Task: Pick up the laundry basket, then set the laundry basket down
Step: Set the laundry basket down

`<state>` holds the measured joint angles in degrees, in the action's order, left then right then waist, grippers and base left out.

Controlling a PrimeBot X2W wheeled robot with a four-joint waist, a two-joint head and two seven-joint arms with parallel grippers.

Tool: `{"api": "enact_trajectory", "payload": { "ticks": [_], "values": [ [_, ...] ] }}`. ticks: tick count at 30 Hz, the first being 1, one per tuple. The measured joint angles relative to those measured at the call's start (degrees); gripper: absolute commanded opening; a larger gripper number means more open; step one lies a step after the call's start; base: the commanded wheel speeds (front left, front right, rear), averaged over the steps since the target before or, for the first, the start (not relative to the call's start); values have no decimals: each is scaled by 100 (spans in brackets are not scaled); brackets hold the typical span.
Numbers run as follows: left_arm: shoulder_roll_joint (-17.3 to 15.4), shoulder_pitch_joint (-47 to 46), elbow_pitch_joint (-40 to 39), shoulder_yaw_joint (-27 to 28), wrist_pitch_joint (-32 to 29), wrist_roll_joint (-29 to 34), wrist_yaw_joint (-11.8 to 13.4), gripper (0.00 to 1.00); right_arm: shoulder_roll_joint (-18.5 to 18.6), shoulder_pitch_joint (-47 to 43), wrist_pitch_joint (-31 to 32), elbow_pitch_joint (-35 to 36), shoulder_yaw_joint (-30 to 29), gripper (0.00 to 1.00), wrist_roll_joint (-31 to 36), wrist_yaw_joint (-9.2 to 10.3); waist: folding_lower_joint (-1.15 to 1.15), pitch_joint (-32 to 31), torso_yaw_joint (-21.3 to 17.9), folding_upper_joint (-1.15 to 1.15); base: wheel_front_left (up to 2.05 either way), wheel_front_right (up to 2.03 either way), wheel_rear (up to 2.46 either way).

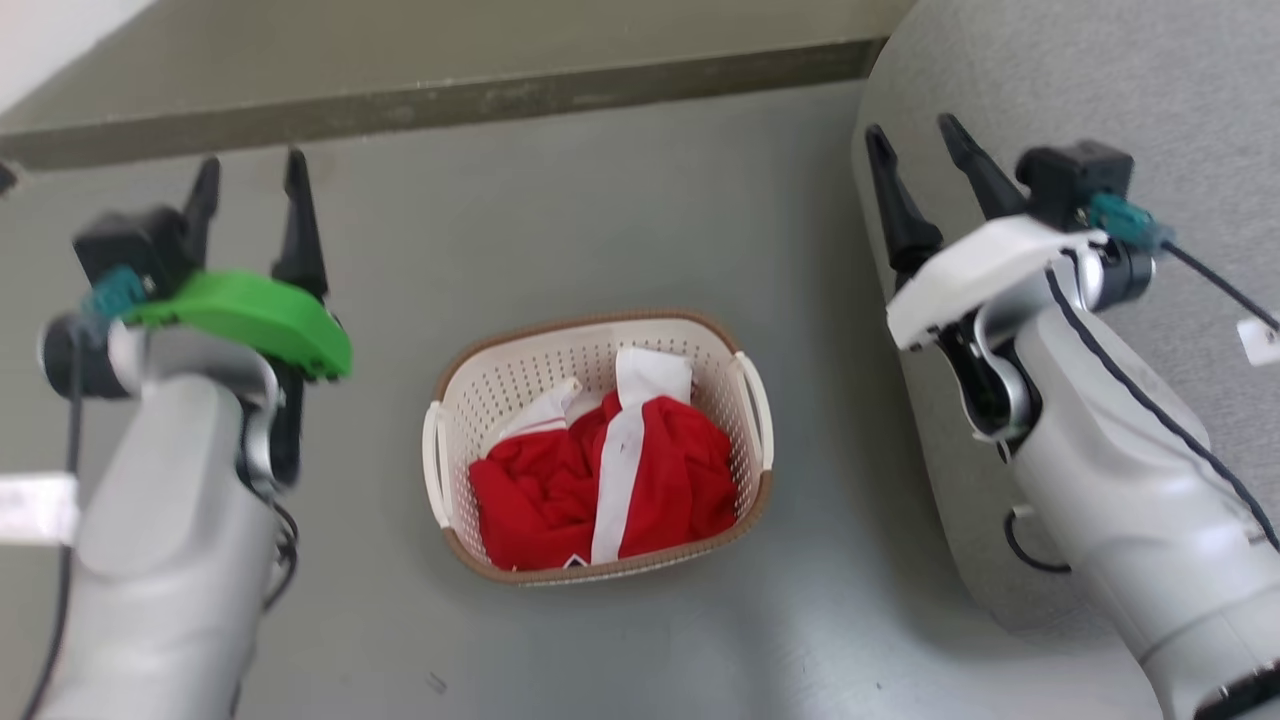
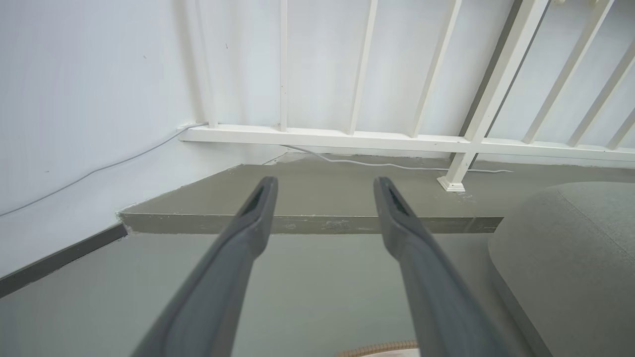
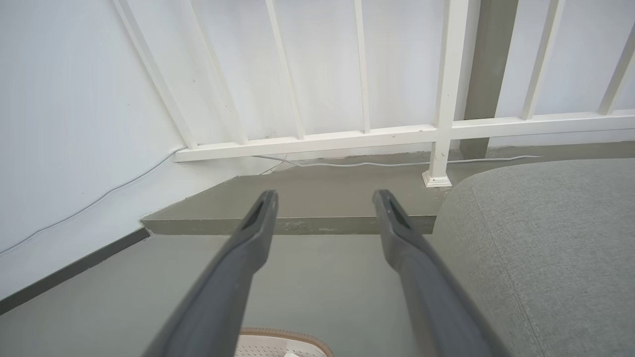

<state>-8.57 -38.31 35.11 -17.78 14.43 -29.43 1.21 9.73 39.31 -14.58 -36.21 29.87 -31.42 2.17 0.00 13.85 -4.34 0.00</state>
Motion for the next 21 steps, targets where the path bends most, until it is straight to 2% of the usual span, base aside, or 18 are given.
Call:
{"api": "enact_trajectory", "payload": {
  "ticks": [10,21],
  "values": [
    [56,1148,-955,78,0,386,242,100,138,-957,0,650,-275,100,405,198,0,-429,-20,0,0,0,0],
    [55,2394,-1489,123,0,632,363,100,183,-1985,0,1230,-572,100,681,349,0,-864,-21,0,0,0,0]
  ]
}}
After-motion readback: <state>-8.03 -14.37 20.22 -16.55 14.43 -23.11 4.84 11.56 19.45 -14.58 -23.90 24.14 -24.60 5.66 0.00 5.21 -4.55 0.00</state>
